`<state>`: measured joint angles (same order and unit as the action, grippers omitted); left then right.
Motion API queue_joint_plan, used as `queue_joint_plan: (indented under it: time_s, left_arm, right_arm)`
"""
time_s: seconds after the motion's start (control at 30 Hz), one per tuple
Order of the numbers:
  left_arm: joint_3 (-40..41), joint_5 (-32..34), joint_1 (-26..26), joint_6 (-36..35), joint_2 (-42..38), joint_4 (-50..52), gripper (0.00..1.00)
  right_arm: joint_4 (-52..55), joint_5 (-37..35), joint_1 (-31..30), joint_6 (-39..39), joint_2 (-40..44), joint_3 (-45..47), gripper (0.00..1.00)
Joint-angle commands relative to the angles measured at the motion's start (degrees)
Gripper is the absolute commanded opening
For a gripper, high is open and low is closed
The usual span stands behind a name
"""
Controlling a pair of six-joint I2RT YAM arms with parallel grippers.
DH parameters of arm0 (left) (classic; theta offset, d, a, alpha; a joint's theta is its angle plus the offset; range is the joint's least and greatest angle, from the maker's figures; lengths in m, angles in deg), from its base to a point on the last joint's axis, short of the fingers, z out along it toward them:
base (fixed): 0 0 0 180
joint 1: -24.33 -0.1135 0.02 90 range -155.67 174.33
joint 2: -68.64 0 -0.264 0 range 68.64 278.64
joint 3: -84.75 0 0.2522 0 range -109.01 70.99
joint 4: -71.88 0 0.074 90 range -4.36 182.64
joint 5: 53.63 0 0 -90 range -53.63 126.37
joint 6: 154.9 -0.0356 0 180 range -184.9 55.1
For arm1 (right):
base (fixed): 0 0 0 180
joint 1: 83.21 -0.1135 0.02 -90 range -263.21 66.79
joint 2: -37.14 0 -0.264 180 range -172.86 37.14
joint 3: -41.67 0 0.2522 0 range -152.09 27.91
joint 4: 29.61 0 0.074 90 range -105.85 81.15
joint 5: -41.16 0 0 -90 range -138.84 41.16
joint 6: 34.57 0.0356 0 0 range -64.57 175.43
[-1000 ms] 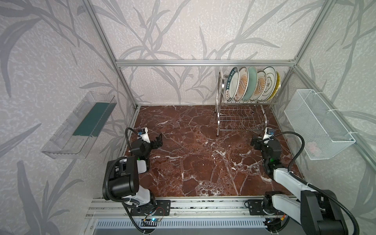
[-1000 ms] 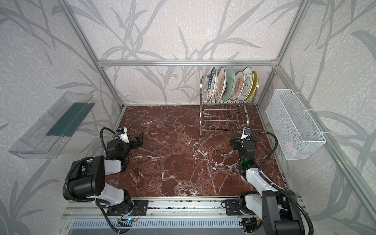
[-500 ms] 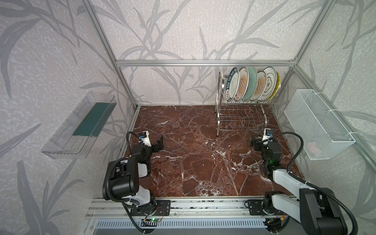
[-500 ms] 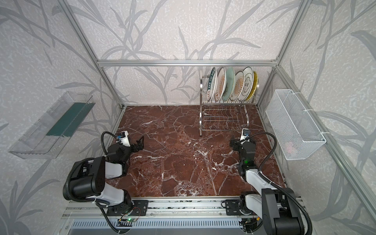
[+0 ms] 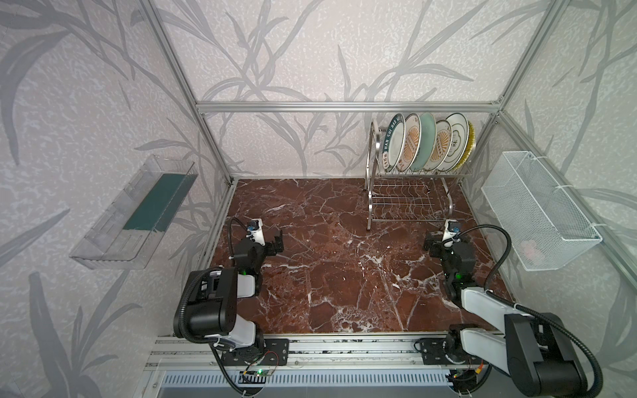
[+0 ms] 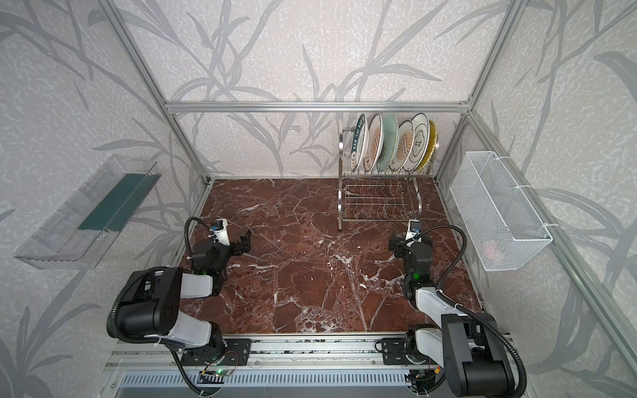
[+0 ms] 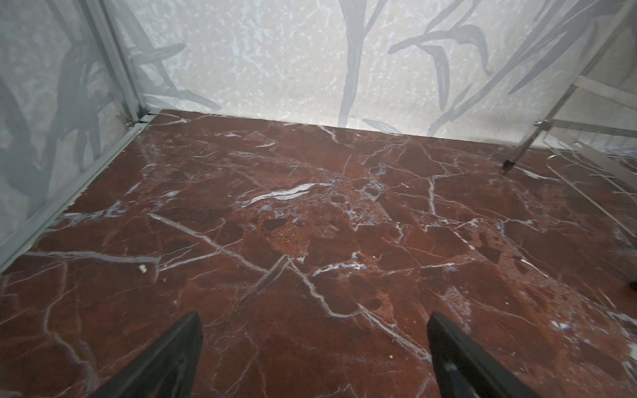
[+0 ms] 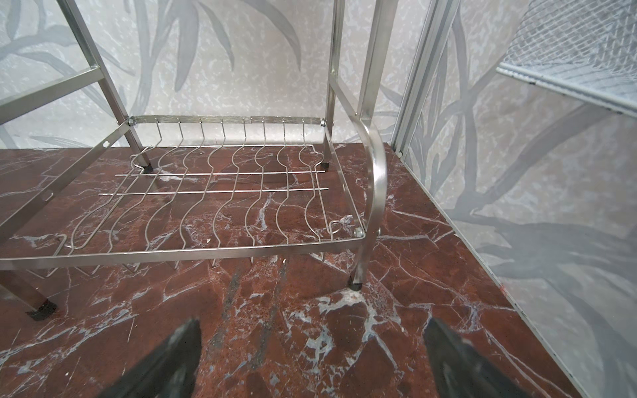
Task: Load plates into a dish rack
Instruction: Reset both arms
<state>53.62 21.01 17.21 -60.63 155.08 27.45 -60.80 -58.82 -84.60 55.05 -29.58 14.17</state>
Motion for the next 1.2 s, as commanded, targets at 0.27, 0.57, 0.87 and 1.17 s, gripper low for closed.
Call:
queue_joint_plan:
  time_s: [0.27,0.57,0.87,1.17]
  left_arm:
    - [-3.5,7.6,0.7,-1.4,3.4,2.4,0.99]
    - [-3.4,7.7,0.7,-1.5,3.3,2.5,0.99]
    - [-3.4,7.8,0.9,-1.6,3.3,2.5,0.99]
    - [-3.5,8.0,0.9,-1.6,3.3,2.6,0.99]
  right_arm:
    - [-2.4,0.2,-0.1,-1.3,0.3,0.8,0.99]
    - [-6.9,3.6,-1.2,-1.2,-5.8,0.1,0.99]
    - [-17.5,6.3,-2.3,-0.8,-19.6,-2.2,0.99]
    - [-17.8,4.4,-3.8,-2.0,-24.2,-4.1,0.99]
